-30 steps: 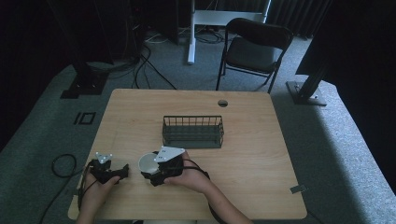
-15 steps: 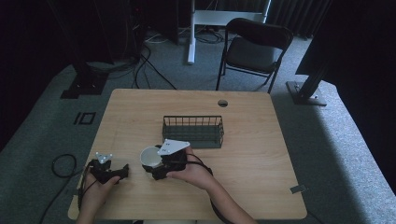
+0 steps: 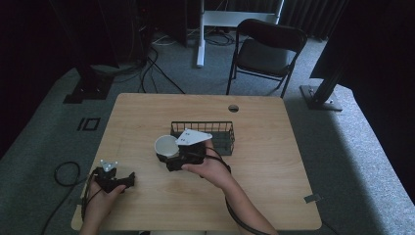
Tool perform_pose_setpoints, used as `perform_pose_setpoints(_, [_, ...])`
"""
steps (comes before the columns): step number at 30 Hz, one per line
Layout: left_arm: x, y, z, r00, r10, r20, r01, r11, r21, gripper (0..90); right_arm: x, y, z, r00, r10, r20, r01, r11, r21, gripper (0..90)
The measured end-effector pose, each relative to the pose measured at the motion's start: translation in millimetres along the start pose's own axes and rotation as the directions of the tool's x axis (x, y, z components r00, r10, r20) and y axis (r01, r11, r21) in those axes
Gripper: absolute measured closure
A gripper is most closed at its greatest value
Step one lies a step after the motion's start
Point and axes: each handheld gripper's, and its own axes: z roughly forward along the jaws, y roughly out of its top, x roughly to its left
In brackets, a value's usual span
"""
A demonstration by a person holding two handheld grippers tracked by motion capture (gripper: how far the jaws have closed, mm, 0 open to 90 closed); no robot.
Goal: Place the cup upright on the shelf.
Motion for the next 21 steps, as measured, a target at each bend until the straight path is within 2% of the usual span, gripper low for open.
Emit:
perform_pose_setpoints(11, [0.0,0.0,0.0,1.0,0.0,0.0,0.0,1.0,0.0,2.6,-23.9,21.8,-19.2,0.9964,0.002,0.085,0.0,1.0,-0.028,19.5])
perform_pose_setpoints(13, [0.0,0.0,0.0,1.0,0.0,0.0,0.0,1.0,0.0,2.6,-29.4,25.9,-22.6,0.9936,0.019,0.112,-0.015,0.999,-0.036,19.5])
perform_pose_setpoints(20, [0.0,0.0,-0.1,1.0,0.0,0.0,0.0,1.0,0.001,2.6,-44.9,32.1,-31.5,0.988,0.024,0.153,-0.016,0.999,-0.051,19.4])
perform_pose_setpoints(21, [-0.1,0.0,-0.1,1.0,0.0,0.0,0.0,1.0,0.001,2.6,-48.3,32.0,-33.1,0.985,0.039,0.168,-0.03,0.998,-0.059,19.5])
